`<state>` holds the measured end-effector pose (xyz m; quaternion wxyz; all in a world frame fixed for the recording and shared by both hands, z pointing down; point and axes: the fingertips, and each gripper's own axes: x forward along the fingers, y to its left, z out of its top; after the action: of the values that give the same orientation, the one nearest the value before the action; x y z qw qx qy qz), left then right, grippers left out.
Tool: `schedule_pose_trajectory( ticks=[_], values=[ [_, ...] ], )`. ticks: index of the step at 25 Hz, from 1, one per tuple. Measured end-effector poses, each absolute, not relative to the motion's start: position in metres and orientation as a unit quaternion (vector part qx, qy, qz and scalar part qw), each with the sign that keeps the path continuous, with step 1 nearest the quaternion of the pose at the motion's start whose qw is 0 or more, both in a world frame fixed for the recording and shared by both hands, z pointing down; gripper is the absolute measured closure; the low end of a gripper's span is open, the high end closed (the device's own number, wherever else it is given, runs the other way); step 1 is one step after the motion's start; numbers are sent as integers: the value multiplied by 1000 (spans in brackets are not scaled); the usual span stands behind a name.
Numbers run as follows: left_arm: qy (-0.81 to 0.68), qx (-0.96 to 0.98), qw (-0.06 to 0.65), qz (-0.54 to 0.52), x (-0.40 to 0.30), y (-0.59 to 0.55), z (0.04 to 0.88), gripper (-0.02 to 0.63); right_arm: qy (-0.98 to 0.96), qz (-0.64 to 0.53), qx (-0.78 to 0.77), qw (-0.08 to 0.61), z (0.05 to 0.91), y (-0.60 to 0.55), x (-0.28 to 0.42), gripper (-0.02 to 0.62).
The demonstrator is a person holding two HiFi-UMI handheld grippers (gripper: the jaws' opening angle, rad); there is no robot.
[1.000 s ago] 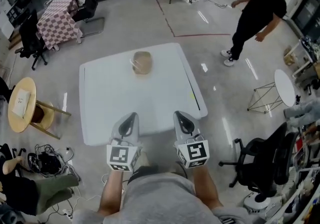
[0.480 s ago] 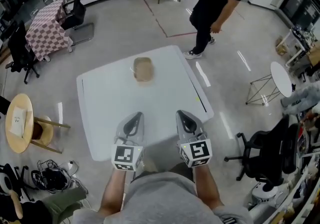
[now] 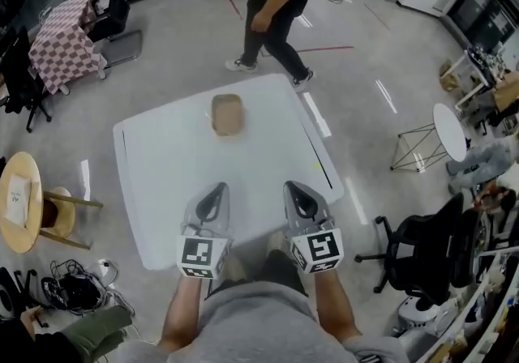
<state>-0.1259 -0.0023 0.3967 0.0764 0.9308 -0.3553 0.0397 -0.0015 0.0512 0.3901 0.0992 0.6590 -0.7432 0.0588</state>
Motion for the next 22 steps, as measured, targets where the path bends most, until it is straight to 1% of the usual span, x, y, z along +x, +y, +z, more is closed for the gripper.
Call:
schedule_pose_trajectory(
  ticks=[8,17,22],
  values=[
    [-401,912,78,47,-109,-47,404,595,-774,71,621,102,403,-13,19,591],
    [-446,890,74,57,-60,-106,407,595,-814,101,562,109,426,-91,54,592],
    [-463,879,94,68,-52,-133,431,595,-825,115,539,123,452,-122,58,592]
  ],
)
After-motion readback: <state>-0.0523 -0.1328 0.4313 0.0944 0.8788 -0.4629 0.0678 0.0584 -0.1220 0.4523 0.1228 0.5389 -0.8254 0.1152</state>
